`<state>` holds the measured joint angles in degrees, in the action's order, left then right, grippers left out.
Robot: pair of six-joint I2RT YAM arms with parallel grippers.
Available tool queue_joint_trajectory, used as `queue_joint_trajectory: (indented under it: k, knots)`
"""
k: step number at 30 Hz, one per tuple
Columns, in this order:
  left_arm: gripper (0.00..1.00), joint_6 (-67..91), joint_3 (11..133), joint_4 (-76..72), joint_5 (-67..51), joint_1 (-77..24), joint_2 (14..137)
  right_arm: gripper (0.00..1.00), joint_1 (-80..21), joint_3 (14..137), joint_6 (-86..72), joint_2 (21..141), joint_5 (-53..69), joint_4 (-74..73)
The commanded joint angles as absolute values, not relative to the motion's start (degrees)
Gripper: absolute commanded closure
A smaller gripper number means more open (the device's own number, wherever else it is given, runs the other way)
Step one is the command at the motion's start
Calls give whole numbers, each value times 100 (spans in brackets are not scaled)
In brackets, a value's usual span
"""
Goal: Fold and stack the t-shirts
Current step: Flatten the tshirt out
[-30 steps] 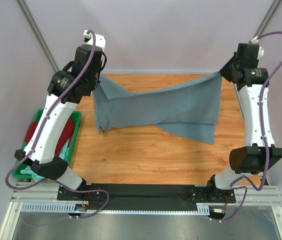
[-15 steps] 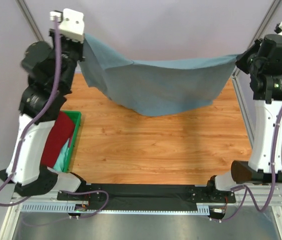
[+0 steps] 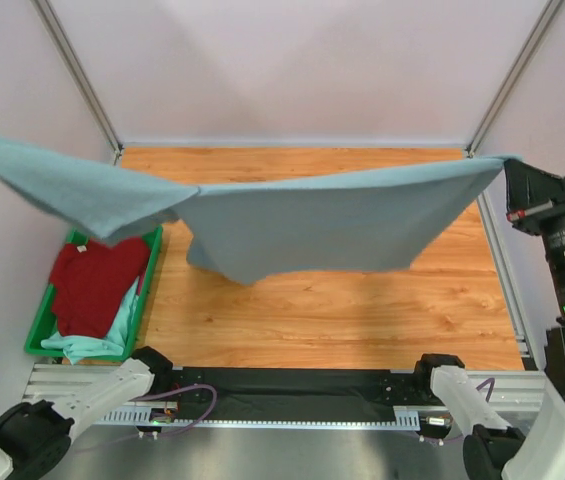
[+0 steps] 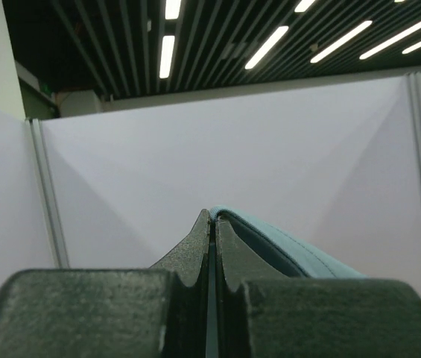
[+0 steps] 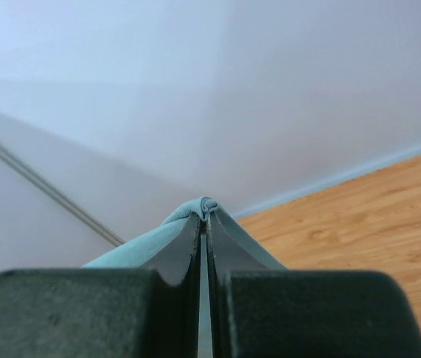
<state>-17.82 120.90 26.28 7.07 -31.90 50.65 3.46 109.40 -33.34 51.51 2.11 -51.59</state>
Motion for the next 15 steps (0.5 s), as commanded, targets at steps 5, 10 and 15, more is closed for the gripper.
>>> queue_joint_trajectory:
  k: [5, 10, 15]
  knots:
    - [100, -1458, 12120, 2417, 272, -3182, 5176, 100, 378, 10785, -3691, 4957, 545, -5194]
    - [100, -1976, 11630, 2094, 1052, -3182, 5974, 100, 378, 10267, -3665, 5360, 334, -5125]
    - [100, -2040, 10627, 1855, 1117, -2928, 6933, 100, 387, 9091, -3445, 5686, -287, -4422]
